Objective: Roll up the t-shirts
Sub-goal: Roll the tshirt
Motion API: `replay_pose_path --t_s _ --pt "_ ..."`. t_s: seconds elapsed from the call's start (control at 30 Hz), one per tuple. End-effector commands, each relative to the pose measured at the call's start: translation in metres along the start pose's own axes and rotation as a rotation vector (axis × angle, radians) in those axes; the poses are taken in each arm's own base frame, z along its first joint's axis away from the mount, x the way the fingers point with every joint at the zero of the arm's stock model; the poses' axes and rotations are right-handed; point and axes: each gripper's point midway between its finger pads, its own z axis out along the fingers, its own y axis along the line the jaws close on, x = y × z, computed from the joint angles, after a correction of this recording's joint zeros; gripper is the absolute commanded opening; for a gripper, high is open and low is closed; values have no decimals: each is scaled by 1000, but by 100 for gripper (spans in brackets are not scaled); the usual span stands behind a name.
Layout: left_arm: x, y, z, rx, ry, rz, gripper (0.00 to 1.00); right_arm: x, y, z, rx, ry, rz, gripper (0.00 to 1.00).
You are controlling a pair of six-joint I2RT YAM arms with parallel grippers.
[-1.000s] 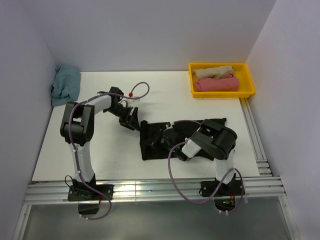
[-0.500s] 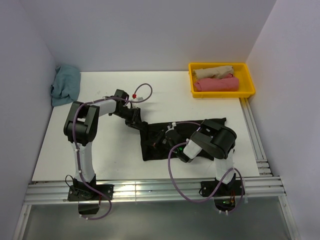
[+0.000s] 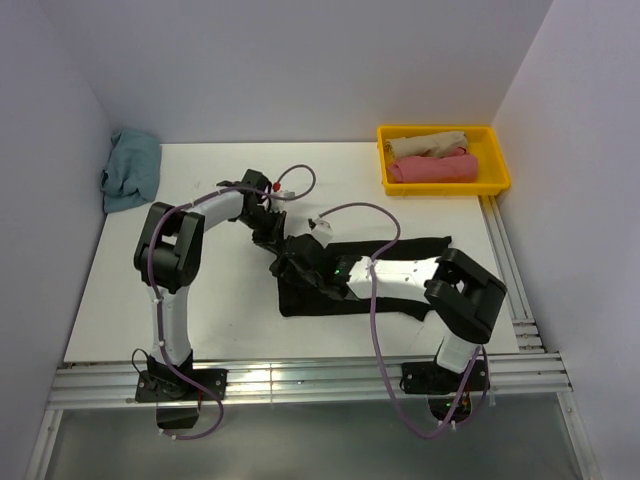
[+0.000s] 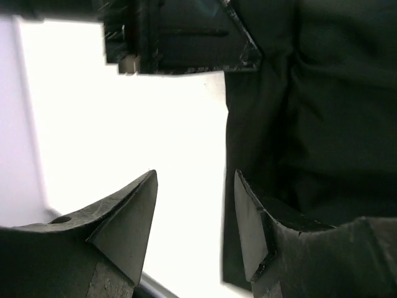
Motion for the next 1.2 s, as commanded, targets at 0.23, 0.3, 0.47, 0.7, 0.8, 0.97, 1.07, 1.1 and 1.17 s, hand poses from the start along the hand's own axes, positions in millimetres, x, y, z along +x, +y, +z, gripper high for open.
replay_pose_path --t_s 0.23,0.3,0.47,0.7,0.8,0.97,1.07,1.1,1.17 --pt "-5 10 -13 -181 52 47 0 -17 -24 -20 449 -141 -423 56" --pt "-5 10 -12 -184 56 52 0 -10 -19 -18 430 -134 -455 53" --pt "-6 8 -12 -188 68 50 0 -9 -7 -8 456 -140 -516 52" --pt "-7 5 -11 -192 76 53 0 4 4 7 463 -124 -584 52" --pt "-8 4 -10 -195 78 55 0 10 0 15 490 -106 -607 52" --pt "-9 1 -9 -192 82 61 0 22 -12 24 524 -59 -632 53" --pt "-9 2 -8 -190 81 64 0 29 -22 25 548 -36 -626 53" --pt "-9 2 -9 -191 79 61 0 30 -27 23 568 -27 -631 53" --pt "-9 1 -8 -187 83 63 0 32 -31 22 580 -23 -629 53"
